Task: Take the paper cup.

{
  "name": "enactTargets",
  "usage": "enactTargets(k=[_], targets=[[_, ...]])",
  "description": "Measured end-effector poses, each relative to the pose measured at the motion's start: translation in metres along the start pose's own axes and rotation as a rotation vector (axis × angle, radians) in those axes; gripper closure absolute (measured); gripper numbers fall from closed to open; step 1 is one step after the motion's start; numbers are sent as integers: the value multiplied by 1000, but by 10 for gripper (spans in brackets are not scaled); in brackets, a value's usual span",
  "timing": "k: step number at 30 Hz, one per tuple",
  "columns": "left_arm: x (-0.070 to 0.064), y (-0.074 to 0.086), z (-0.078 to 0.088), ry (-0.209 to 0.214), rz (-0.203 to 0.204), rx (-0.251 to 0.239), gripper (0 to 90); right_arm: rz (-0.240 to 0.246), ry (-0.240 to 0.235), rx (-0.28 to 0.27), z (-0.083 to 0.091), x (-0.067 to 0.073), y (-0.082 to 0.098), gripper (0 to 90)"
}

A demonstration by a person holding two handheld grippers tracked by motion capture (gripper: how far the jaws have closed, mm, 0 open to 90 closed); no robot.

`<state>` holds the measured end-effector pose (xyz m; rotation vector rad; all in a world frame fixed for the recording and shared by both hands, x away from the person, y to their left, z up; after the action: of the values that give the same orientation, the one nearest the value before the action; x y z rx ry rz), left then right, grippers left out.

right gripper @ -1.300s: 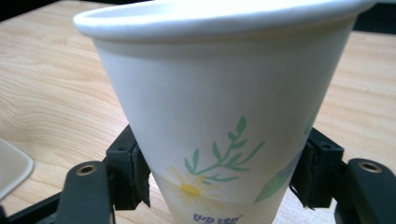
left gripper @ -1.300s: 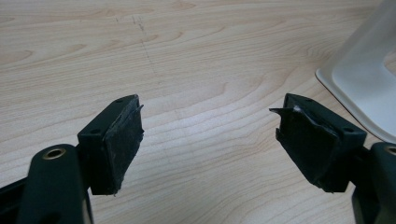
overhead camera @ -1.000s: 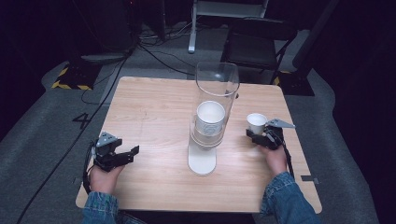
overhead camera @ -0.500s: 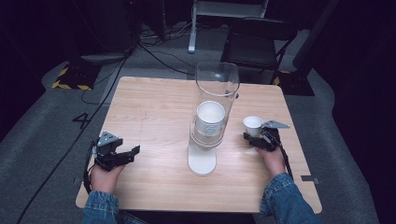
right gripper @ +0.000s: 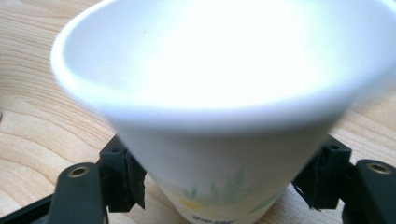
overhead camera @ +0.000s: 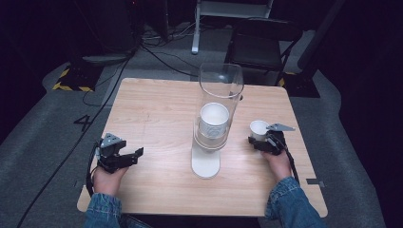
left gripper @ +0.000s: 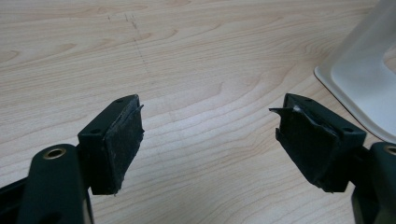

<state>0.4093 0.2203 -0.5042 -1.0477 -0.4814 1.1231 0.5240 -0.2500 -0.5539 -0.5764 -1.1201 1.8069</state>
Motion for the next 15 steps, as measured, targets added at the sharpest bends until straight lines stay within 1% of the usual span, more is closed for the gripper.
enactTargets(k=[3,7,9,12,13,15], targets=[[-1,0,-1,4,-4,0,229,-8,2,0,1,-1,0,277],[-2,0,-3,7,-3,5,229,-5,0,6,2,-2,1,240],[-2,0,-4,9,-3,5,229,-1,7,9,3,-2,1,222],[-2,-1,-5,11,-7,5,229,19,12,16,6,-2,1,199],[-3,-1,-6,12,-3,7,229,26,15,17,8,-2,1,196],[-3,0,-7,14,-9,10,229,36,22,16,13,-2,0,196]])
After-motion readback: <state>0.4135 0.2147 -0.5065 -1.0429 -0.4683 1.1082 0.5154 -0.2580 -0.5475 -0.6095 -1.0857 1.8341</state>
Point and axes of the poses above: each handheld gripper's, and its own axes: z roughly backward along the jaws, y roughly out of its underside, x roughly to its left, the point moved 9 cm from there along -z, roughly forward along the jaws, and after that the axes turned 9 degrees about -x, right-handed, at the moved point
